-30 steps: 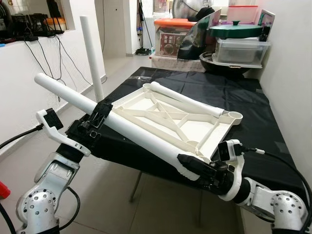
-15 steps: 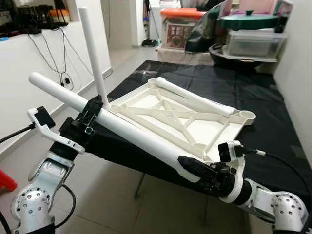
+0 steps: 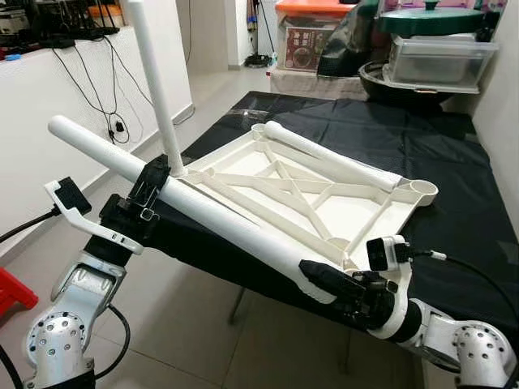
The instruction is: Building children table
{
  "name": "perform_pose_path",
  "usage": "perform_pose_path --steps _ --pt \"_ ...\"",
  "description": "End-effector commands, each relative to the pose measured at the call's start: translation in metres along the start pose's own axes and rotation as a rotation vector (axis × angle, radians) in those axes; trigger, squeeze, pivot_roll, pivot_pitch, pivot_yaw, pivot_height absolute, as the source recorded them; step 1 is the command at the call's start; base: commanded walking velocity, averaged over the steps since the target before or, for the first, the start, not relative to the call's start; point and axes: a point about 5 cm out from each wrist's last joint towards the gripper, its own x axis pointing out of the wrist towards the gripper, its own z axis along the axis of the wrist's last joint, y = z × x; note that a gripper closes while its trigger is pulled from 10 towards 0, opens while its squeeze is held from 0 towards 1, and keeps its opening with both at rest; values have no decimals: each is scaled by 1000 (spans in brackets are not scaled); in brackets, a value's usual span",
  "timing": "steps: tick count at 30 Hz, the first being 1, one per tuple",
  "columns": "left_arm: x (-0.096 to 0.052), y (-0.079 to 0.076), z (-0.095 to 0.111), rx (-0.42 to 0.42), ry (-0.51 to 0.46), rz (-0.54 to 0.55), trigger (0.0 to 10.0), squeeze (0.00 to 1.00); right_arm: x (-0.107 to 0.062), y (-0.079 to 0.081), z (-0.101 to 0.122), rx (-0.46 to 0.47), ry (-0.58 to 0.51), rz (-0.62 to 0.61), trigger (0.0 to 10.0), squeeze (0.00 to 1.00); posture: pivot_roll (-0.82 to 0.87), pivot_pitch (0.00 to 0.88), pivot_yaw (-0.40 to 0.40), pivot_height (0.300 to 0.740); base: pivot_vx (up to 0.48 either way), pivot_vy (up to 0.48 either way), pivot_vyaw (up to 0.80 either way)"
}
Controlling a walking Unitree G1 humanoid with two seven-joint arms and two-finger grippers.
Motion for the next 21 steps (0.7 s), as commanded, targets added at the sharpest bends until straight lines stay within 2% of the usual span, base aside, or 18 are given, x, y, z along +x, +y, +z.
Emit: perform_pose_path --steps 1,2,4,5,6,7,16,17,18,21 --pt "-1 3 3 38 -1 24 0 0 5 0 3 -49 13 -32 10000 0 73 33 -30 740 0 0 0" --pt "0 2 3 44 4 25 4235 0 5 -2 4 -65 4 -43 10000 0 73 31 -30 740 0 0 0" --pt "0 2 3 44 4 25 4235 0 5 -2 4 -65 4 -43 10000 0 73 31 -30 740 0 0 0" --pt "1 2 3 48 9 26 10000 0 5 -2 5 -75 -2 -49 10000 831 73 32 -31 740 0 0 0" --pt "1 2 3 48 9 26 10000 0 5 -2 5 -75 -2 -49 10000 831 73 32 -31 740 0 0 0" --pt "1 2 2 52 15 26 10000 0 5 -4 6 -89 -8 -65 10000 1000 74 32 -31 740 0 0 0" --pt "2 2 2 65 18 32 10000 0 -2 -8 10 -118 -22 -100 10000 1000 71 27 -32 740 0 0 0" --pt "3 2 3 73 16 34 10000 0 -6 -10 12 -129 -29 -133 10000 878 70 22 -34 740 0 0 0" --pt "4 2 5 83 11 36 10000 0 -12 -13 14 -139 -34 -163 10000 0 70 20 -31 740 0 0 0" --pt "5 4 8 94 1 48 10000 0 -18 -15 16 -146 -38 -193 10000 0 69 17 -34 740 0 0 0"
